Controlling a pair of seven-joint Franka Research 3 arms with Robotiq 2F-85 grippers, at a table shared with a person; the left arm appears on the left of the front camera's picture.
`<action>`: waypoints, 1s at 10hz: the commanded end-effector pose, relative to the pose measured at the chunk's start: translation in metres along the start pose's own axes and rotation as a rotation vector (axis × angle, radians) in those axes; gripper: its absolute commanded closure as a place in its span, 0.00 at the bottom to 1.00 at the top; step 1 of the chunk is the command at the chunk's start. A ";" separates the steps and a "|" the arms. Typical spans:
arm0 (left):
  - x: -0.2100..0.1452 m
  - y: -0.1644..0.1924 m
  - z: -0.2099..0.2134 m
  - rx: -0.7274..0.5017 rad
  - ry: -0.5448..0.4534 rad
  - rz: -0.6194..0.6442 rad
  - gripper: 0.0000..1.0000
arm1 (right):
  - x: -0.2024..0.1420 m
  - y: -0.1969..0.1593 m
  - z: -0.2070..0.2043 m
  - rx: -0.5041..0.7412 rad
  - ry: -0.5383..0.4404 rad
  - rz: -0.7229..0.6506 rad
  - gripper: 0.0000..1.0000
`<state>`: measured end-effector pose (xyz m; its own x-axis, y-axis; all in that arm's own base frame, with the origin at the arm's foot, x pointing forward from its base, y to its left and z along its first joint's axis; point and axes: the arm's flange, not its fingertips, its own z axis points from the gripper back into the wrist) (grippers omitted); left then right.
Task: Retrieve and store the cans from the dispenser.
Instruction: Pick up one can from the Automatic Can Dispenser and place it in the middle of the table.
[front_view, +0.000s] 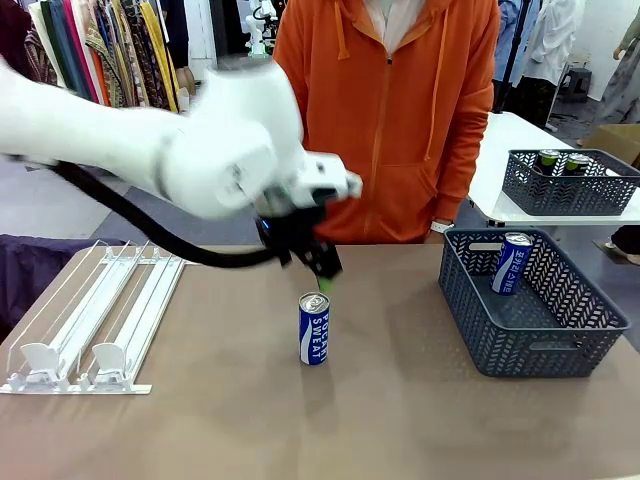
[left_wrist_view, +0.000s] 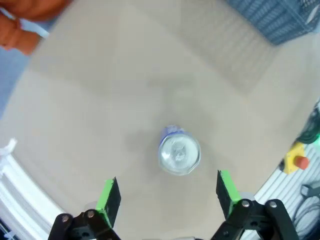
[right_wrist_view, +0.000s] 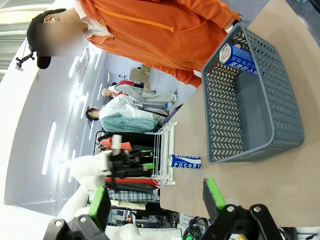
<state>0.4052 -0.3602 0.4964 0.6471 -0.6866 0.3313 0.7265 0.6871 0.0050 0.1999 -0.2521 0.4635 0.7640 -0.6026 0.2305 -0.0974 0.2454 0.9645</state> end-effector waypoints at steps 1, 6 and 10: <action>-0.079 0.062 0.093 -0.094 -0.102 0.083 0.00 | 0.003 0.003 0.000 0.026 -0.015 0.027 0.00; -0.327 0.199 0.198 -0.310 -0.405 0.559 0.00 | 0.003 0.003 0.000 0.026 -0.015 0.027 0.00; -0.440 0.247 0.159 -0.470 -0.380 0.697 0.00 | 0.003 0.003 0.000 0.026 -0.015 0.027 0.00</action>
<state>0.2526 0.1473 0.5149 0.8985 0.0801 0.4317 0.2636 0.6879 -0.6763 0.1996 -0.2523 0.4636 0.7635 -0.6032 0.2307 -0.0975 0.2454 0.9645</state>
